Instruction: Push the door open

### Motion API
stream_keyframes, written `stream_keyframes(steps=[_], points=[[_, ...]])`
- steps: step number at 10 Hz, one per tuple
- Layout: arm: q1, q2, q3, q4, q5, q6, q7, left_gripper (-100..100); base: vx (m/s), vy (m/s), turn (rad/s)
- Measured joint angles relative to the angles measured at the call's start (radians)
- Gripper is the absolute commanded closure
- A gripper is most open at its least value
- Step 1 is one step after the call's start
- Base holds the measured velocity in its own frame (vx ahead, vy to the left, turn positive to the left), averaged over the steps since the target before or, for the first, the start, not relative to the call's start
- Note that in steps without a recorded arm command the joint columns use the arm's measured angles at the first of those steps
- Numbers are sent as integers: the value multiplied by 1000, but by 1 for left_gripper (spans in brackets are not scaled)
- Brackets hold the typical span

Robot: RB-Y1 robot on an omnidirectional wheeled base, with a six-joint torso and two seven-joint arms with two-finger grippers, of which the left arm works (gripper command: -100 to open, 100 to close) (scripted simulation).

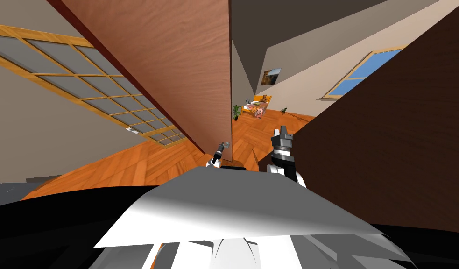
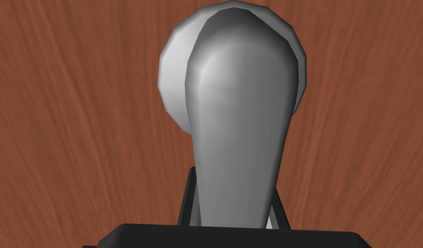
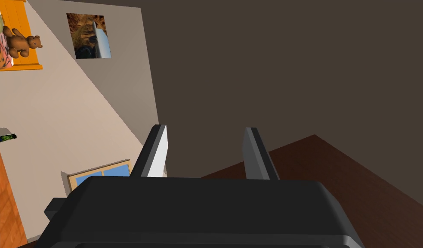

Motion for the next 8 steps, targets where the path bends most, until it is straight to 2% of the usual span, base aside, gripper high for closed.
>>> stream_keyframes(steps=[2, 4, 6, 7, 8], points=[[9, -3, 17, -21, 8, 11, -8, 100, 140, -110, 52], [10, -5, 36, -21, 16, 14, -14, 100, 140, -139, 55], [10, -4, 51, -30, 23, 17, -19, 100, 93, -35, 61], [-2, -2, 57, -5, 27, 9, -24, 100, 185, -65, 50], [16, 5, 58, -21, 27, 15, -27, 100, 188, -47, 75]])
